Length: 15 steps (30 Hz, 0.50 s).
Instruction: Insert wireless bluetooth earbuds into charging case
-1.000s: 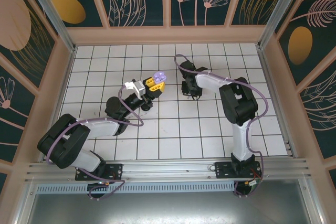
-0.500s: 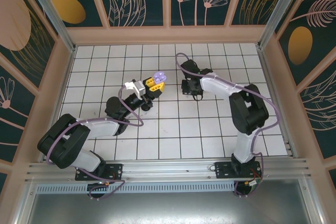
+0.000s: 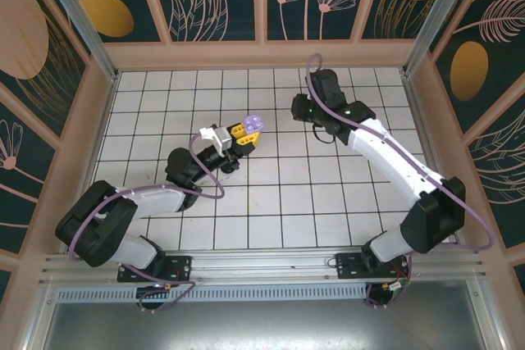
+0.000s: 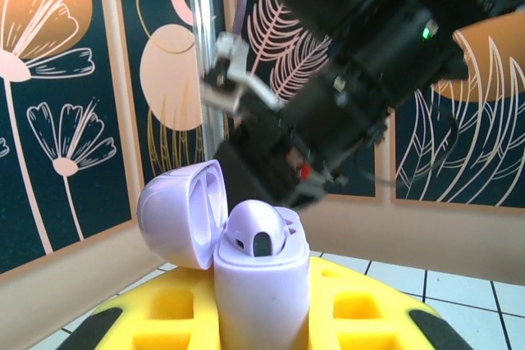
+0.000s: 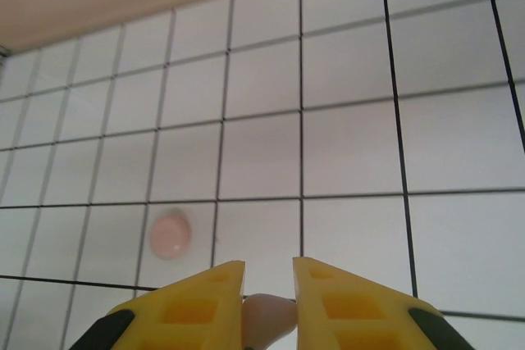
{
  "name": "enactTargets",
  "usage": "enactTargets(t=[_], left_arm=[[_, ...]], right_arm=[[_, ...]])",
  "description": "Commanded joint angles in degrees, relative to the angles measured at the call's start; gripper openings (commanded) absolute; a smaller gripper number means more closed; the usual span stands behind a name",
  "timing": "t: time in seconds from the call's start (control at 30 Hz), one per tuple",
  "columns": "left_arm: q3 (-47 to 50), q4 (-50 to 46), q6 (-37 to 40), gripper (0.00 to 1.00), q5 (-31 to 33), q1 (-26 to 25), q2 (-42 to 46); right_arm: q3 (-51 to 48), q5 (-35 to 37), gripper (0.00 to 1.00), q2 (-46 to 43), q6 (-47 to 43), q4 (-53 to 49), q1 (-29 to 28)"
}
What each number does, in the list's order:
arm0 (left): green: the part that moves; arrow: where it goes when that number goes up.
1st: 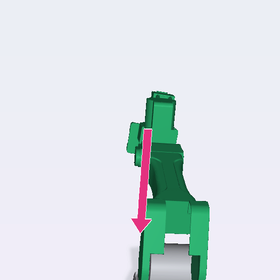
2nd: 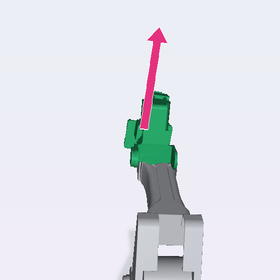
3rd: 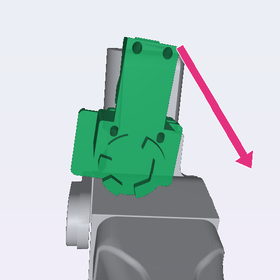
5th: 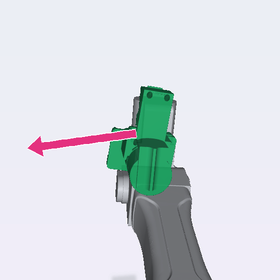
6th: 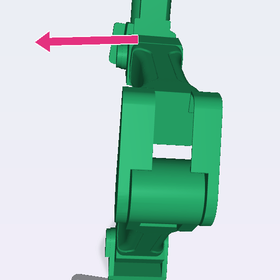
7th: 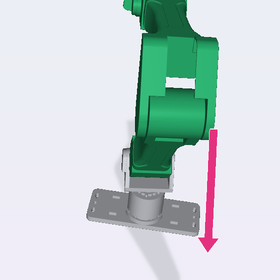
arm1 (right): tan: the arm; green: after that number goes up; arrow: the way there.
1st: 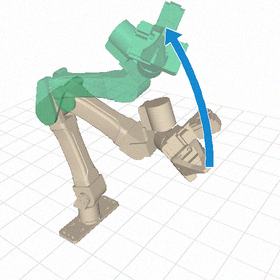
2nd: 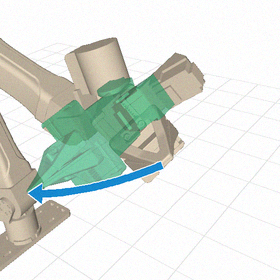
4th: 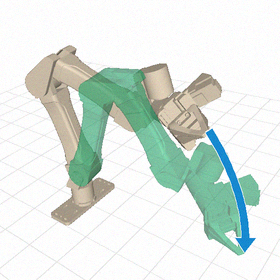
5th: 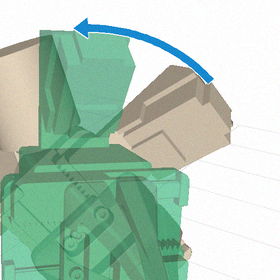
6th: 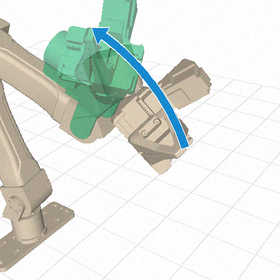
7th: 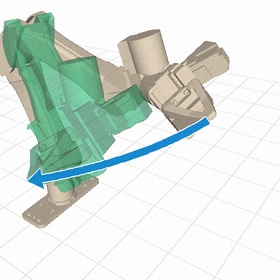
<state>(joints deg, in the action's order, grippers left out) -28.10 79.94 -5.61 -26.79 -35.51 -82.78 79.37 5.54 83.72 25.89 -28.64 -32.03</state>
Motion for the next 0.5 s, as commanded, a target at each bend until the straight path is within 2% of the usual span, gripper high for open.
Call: enactTargets(t=[0.0,0.47], left_arm=[[-2.84,-0.44,1.55,0.00,-2.47,0.41,-0.56],[-14.46,-2.77,-0.07,0.00,-8.45,0.40,-10.04]], right_arm=[[3.87,-0.86,0.20,-3.63,-2.85,1.44,-0.31],[4.15,-6.23,0.20,-12.95,-7.32,7.26,-1.62]])
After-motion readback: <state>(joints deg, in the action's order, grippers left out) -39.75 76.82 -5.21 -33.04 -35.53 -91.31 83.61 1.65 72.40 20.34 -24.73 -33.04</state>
